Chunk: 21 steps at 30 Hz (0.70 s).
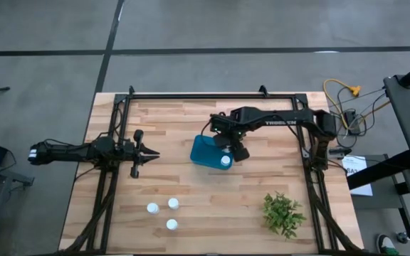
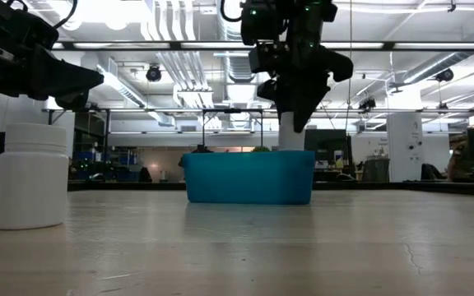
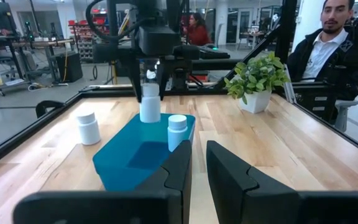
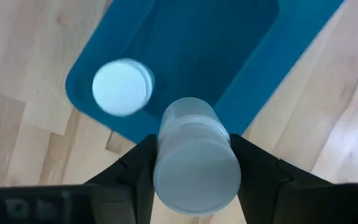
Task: Pick and place pill bottles into a basket
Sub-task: Put the white pill bottle into the blue bin
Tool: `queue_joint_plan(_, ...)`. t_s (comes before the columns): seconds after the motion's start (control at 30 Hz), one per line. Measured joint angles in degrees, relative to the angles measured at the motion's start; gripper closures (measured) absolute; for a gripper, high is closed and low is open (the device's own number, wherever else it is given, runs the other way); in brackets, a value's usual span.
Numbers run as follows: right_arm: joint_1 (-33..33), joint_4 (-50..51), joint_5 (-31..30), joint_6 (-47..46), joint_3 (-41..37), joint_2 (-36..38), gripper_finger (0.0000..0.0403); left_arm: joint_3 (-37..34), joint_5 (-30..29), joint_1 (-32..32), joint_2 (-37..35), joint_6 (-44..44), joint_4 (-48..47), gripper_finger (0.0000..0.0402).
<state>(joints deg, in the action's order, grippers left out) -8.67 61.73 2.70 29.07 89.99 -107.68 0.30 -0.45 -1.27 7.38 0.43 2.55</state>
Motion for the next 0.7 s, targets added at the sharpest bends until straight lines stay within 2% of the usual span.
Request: queue_joint_plan(0.7,0.09,-6.33,0.82,1.1,-4.2,-0.96,0.0246,0.0,-0.02,0.01,0.05,-0.01,0.01,0.0369)
